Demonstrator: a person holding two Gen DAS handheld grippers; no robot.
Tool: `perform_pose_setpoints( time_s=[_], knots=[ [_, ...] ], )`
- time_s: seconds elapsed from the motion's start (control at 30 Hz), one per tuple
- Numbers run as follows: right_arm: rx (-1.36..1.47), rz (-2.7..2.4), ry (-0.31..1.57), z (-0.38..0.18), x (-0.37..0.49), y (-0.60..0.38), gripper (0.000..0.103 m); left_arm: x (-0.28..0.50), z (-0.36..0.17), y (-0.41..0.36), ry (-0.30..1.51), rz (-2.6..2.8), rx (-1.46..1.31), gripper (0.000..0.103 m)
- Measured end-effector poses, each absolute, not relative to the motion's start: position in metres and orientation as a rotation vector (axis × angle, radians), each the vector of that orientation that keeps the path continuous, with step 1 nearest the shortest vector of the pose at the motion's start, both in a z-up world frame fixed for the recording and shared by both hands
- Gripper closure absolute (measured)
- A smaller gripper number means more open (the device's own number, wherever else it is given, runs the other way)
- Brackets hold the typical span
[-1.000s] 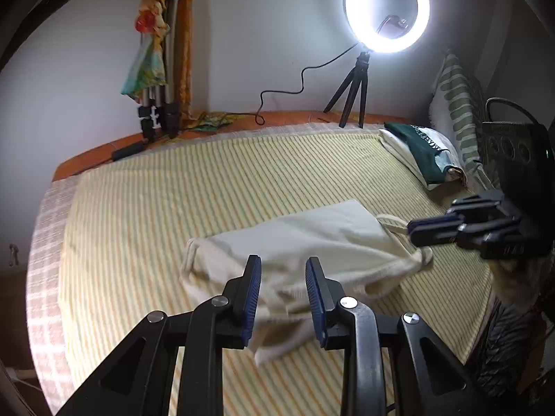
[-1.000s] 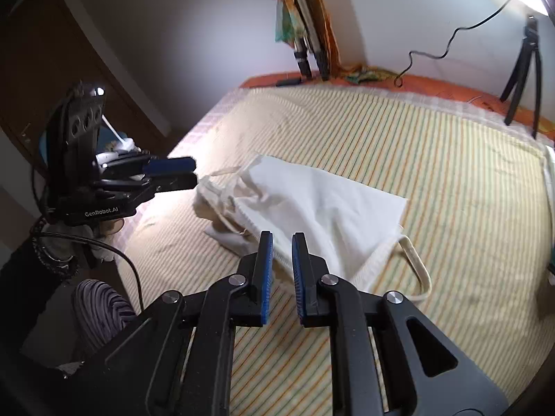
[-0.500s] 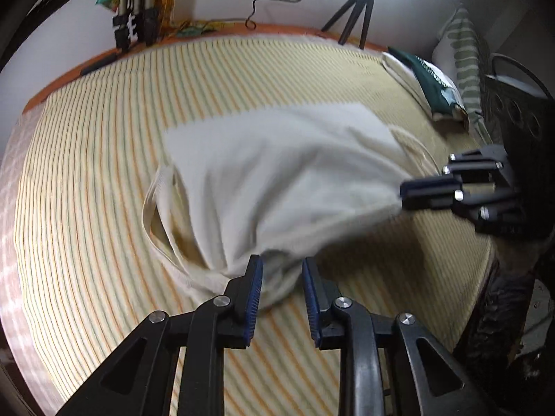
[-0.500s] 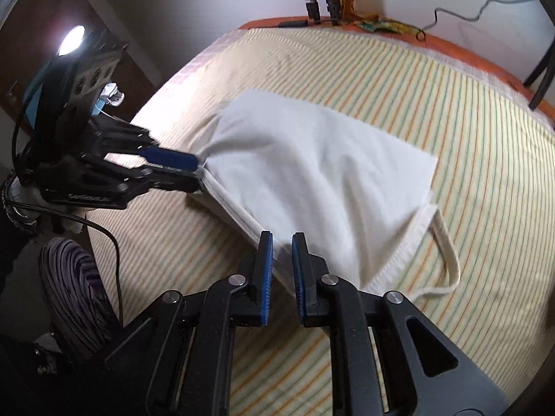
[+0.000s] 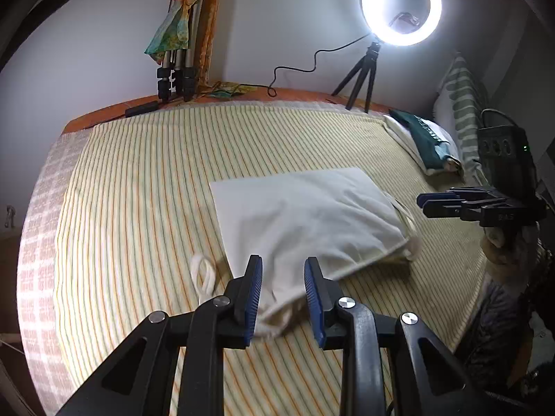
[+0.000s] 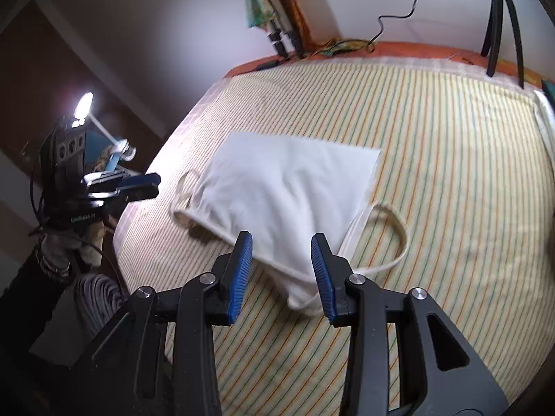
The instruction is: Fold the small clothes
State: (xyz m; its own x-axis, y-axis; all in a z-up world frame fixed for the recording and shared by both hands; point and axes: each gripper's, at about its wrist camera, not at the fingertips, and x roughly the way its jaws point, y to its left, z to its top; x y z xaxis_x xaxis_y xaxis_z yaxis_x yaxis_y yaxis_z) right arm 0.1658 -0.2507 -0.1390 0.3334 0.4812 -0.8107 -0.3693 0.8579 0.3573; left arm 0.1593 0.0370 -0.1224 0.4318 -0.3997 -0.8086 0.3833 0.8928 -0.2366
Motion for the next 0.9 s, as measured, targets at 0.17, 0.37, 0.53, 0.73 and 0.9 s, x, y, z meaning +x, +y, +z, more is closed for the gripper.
perform_pose_setpoints(
  time_s=[0.17, 0.37, 0.53, 0.73, 0.9],
  knots=[
    [0.108, 0.464, 1.106, -0.155, 0.193, -0.249, 0.066, 0.178, -0.157, 0.019, 1.078, -0.487, -0.002, 0.079],
    [0.178, 0.412, 1.153, -0.18, 0.224, -0.261, 0.066, 0.157, -0.183, 0.011, 1.144, -0.513, 0.061, 0.079],
    [0.168, 0.337, 1.162, -0.187, 0.234, -0.275, 0.066, 0.138, -0.183, 0.019, 1.167, -0.51, 0.102, 0.077],
    [0.369, 0.429, 1.171, -0.185, 0.236, -0.297, 0.048, 0.148, -0.158, 0.051, 1.084, -0.462, -0.118, 0.051],
    [0.427, 0.486, 1.225, -0.199, 0.237, -0.295, 0.048, 0.172, -0.177, 0.063, 1.152, -0.453, -0.318, 0.047]
  ],
)
